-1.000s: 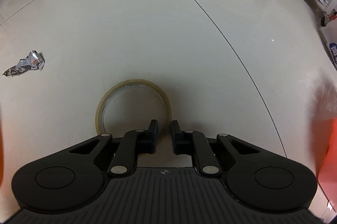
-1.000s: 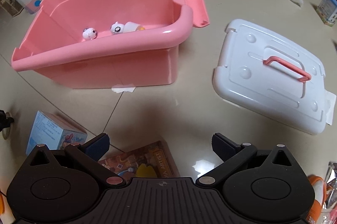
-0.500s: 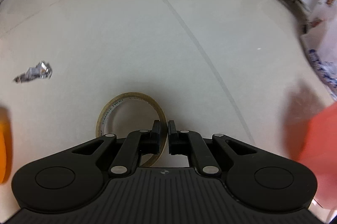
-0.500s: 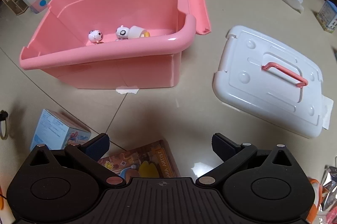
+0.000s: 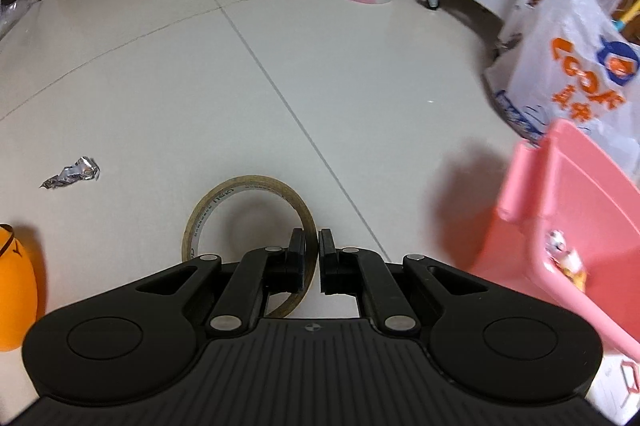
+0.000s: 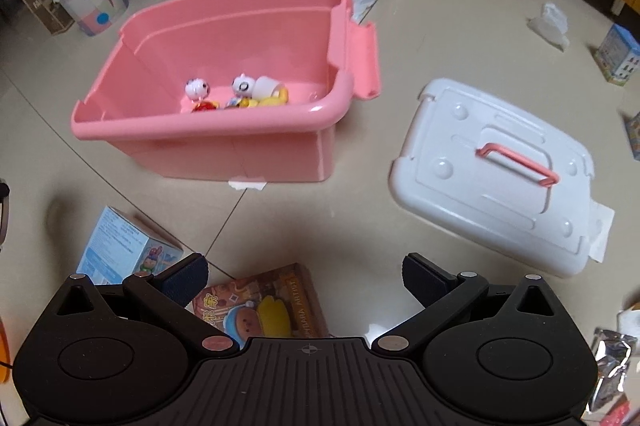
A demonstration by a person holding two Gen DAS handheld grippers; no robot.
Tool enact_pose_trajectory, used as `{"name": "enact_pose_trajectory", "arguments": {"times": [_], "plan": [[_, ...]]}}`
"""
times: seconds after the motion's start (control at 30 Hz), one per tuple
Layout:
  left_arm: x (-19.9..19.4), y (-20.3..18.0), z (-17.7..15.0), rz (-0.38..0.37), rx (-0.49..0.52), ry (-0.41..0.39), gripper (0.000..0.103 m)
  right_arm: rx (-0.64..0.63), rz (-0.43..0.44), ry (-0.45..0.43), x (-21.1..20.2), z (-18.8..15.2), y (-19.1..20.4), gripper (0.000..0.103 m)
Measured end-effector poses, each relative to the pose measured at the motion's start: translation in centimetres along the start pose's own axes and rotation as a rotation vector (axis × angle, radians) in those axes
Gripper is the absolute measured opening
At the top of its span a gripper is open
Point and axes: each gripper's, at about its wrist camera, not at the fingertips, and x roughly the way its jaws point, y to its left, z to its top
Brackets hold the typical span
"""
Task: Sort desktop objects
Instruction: 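Lift the tape roll with the left gripper and carry it toward the pink bin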
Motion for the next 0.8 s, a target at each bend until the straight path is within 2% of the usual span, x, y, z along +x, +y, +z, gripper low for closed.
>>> {"name": "enact_pose_trajectory", "arguments": {"times": [0.2, 0.43, 0.8], "plan": [[-4.8, -3.1, -0.7, -0.058, 0.066, -0.03, 0.007, 0.044, -0.001, -0.024, -1.9, -0.2, -2.3, 0.103], [-10.0, -7.7, -2.4, -0.135, 0.199, -0.08, 0.007, 0.106, -0.015, -0.058, -4.1, -0.8, -5.1, 0.103], [-15.8, -13.9, -5.1, -0.239, 0.357, -0.14, 0.007, 0.159, -0.038, -0.093, -6.7, -1.7, -8.4, 0.103]]}}
